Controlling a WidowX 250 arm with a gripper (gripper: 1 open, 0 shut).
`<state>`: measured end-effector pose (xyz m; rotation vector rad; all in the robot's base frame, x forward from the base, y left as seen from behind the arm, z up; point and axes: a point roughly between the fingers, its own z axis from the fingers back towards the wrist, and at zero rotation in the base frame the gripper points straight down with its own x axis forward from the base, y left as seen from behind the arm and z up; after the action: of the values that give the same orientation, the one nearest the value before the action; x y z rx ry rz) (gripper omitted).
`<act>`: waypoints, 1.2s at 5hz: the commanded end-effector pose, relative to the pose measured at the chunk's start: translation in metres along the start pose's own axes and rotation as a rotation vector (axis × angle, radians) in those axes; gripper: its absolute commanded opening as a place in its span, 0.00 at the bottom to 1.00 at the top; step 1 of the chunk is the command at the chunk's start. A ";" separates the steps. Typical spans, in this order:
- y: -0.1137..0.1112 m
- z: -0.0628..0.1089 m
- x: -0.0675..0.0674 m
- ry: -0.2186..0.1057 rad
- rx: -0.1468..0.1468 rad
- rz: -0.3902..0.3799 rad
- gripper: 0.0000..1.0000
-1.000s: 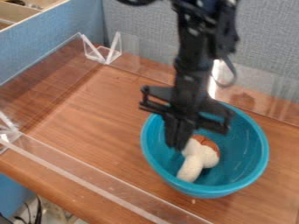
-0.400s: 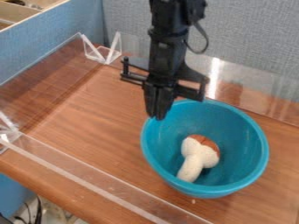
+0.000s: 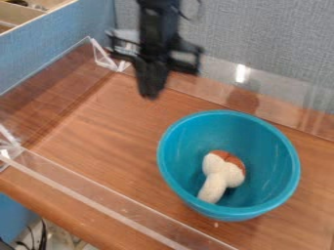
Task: Remove the mushroom from inside the blue bowl and put it on the table
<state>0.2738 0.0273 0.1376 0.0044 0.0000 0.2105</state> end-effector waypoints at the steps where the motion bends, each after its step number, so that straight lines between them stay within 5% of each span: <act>1: 0.023 0.005 0.014 -0.023 0.002 0.038 0.00; 3: 0.047 -0.021 0.022 0.023 0.016 -0.039 0.00; 5: 0.044 -0.043 0.037 0.059 0.031 -0.169 0.00; 6: 0.045 -0.056 0.044 0.073 0.032 -0.176 0.00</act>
<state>0.2965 0.0794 0.0642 0.0124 0.1422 0.0389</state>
